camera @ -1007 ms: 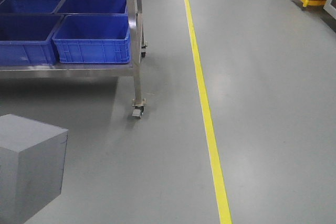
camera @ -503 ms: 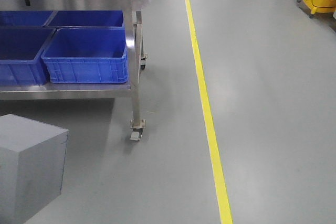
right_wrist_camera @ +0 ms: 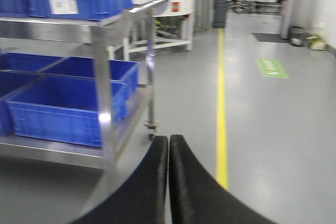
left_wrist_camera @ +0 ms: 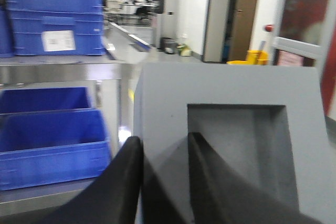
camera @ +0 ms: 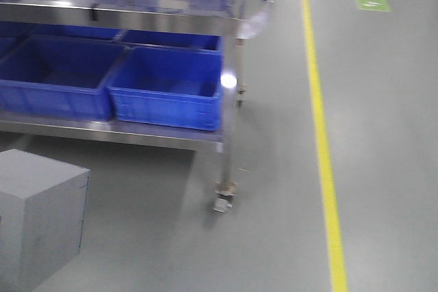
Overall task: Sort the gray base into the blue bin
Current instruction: 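Drive the base away from the table holding the block in the left gripper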
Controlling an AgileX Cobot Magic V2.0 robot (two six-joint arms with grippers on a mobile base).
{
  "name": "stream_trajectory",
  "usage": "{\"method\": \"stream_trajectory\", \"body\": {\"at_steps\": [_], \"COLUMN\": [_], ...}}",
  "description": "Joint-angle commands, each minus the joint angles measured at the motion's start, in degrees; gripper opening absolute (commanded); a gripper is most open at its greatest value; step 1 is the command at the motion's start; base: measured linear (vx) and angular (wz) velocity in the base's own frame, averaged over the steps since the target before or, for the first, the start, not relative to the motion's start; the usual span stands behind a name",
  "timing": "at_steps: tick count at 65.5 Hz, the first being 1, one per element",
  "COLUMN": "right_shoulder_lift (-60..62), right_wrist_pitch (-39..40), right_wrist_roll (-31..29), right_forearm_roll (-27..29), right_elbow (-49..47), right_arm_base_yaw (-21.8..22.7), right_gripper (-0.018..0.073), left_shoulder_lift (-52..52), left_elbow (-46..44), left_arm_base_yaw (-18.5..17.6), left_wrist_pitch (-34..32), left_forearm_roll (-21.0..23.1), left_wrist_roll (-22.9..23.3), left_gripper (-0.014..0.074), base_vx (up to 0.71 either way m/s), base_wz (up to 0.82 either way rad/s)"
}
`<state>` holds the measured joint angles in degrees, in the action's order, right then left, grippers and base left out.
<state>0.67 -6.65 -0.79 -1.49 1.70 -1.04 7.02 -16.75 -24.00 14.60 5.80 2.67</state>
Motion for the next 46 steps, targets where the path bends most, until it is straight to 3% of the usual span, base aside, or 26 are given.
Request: {"method": "stream_trajectory", "body": {"at_steps": [1,46], "right_shoulder_lift": [0.66,0.66], "right_wrist_pitch": [4.44,4.44], "right_wrist_roll": [-0.33,-0.33], "right_forearm_roll": [-0.42,-0.42], "right_elbow": [0.85,0.85], "right_arm_base_yaw": [0.26,0.26], "right_gripper": [-0.0009,-0.0009], "left_shoulder_lift": [0.69,0.69], "left_elbow": [-1.69,-1.69], "left_arm_base_yaw": [-0.16,-0.16], "left_wrist_pitch": [-6.54,-6.54], "left_forearm_roll": [0.42,0.42], "left_wrist_roll": [0.40,0.40], "left_gripper": [-0.0006,-0.0006], "base_vx": [0.31,0.26], "base_wz": [0.72,0.76]}}
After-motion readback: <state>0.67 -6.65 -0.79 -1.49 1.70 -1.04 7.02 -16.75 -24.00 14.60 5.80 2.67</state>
